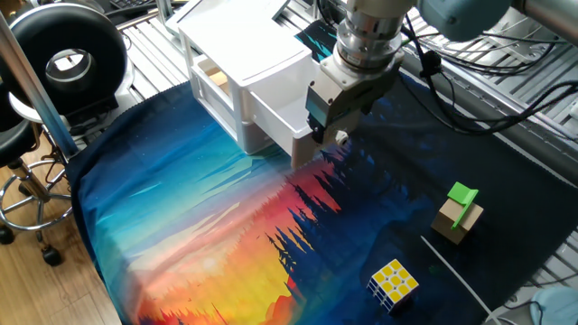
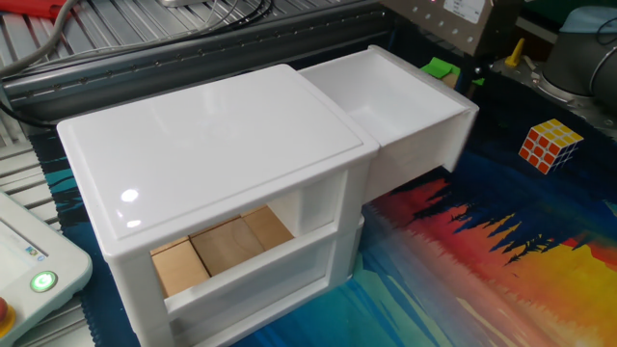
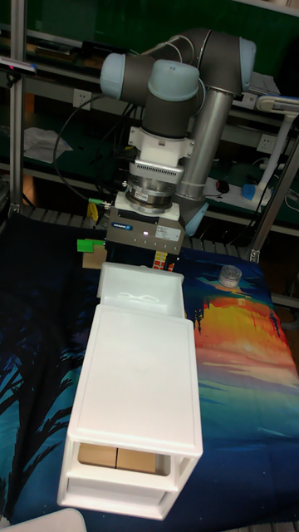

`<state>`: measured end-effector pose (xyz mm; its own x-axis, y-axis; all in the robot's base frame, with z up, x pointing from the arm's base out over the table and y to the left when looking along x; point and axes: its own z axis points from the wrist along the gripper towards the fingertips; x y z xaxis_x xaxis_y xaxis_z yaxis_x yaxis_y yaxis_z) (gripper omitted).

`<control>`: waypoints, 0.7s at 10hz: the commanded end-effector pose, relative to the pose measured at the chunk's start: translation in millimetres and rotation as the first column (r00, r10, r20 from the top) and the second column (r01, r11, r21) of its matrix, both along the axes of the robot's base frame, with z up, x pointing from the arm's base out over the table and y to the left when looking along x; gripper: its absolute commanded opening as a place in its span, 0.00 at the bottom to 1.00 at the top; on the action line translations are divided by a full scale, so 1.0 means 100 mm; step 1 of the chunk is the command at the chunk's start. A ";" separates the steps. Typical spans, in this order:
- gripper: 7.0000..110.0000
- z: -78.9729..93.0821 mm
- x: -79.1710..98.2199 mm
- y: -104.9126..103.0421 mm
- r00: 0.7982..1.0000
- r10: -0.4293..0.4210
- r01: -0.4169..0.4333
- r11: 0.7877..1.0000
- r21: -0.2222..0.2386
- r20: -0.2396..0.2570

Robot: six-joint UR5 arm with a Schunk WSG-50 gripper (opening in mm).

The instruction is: Use the gripper to push and close the drawer

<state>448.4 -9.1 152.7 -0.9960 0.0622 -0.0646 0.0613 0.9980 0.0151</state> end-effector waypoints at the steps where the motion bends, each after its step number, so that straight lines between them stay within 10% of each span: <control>1: 0.99 0.09 0.08 0.04 1.000 -0.007 0.008 1.000 0.023 -0.012; 7: 0.99 0.02 0.21 0.11 1.000 -0.006 0.006 0.999 0.033 -0.010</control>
